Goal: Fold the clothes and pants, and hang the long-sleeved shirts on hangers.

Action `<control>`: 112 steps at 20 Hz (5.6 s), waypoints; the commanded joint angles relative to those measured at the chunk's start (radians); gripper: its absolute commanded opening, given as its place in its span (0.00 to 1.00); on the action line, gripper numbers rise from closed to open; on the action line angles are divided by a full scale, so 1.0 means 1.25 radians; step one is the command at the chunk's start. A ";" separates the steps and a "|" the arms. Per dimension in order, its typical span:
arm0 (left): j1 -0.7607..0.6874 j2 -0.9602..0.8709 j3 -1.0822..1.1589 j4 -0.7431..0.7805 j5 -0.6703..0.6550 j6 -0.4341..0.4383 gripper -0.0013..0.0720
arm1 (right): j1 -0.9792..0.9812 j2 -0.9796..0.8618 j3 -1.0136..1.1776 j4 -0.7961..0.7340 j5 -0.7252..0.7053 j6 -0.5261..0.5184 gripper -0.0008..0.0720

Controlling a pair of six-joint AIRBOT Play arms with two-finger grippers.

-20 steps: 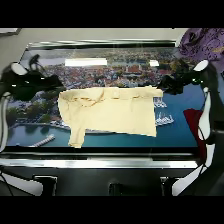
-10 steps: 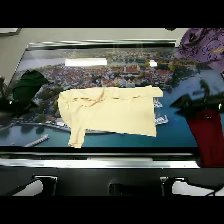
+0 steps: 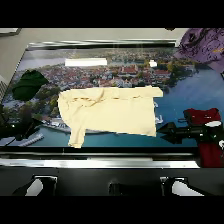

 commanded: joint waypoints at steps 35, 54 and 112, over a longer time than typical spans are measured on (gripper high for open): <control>-0.138 -0.265 -0.019 -0.141 0.190 0.148 0.61 | 0.137 -0.035 -0.058 -0.004 -0.140 0.018 0.05; -0.196 -0.358 -0.019 -0.233 0.311 0.173 0.61 | 0.137 -0.035 -0.058 -0.004 -0.131 0.018 0.05; -0.272 -0.488 0.803 0.211 0.061 0.002 0.04 | 0.289 -0.246 0.942 -0.395 -0.016 0.411 0.04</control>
